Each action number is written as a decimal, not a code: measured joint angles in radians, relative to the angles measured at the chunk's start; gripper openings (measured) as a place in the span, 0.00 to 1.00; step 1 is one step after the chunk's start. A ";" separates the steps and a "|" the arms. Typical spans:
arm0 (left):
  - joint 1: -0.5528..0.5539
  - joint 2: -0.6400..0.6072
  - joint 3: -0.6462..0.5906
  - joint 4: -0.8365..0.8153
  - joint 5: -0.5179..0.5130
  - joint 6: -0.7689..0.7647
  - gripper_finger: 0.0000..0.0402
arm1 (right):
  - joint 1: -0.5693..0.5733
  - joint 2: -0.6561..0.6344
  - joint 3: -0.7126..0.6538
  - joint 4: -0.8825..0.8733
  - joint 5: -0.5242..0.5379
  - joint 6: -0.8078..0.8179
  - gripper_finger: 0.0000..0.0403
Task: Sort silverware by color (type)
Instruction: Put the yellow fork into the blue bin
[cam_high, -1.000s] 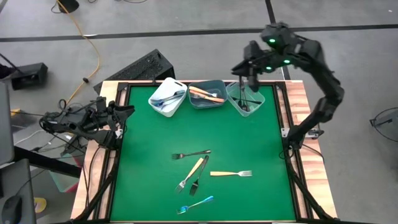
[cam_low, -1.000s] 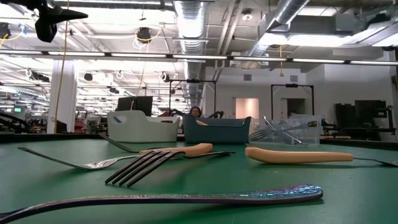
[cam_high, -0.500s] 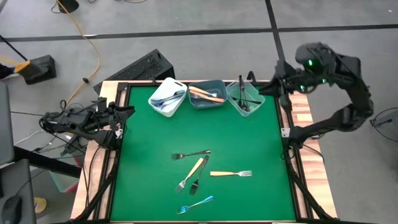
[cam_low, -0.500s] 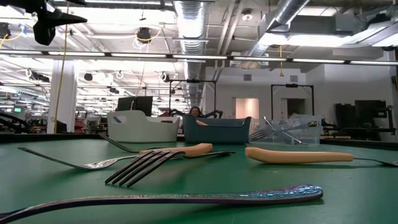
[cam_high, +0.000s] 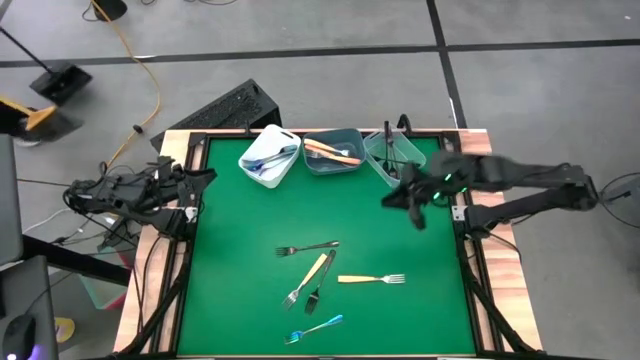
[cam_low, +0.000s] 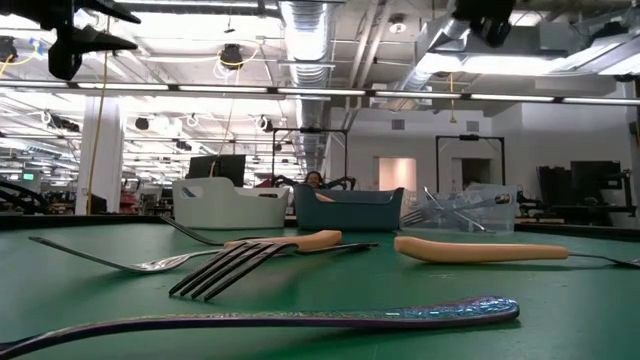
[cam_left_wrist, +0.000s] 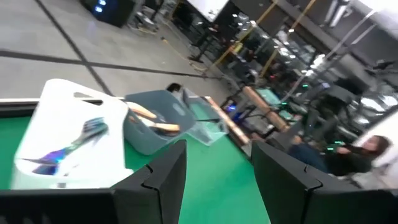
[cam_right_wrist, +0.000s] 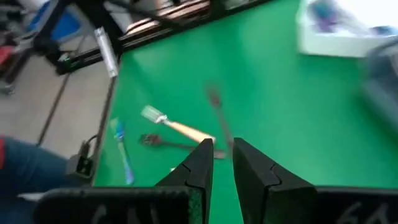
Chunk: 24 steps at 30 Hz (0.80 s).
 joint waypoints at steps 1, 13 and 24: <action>0.000 0.000 0.000 -0.015 -0.013 -0.001 0.41 | 0.026 0.017 -0.030 0.045 0.000 0.009 0.19; 0.000 0.000 0.000 -0.128 -0.084 -0.077 0.41 | 0.286 0.355 -0.075 0.120 0.048 0.089 0.19; 0.000 0.000 0.000 -0.127 -0.121 -0.102 0.41 | 0.403 0.627 -0.021 0.174 0.057 0.100 0.32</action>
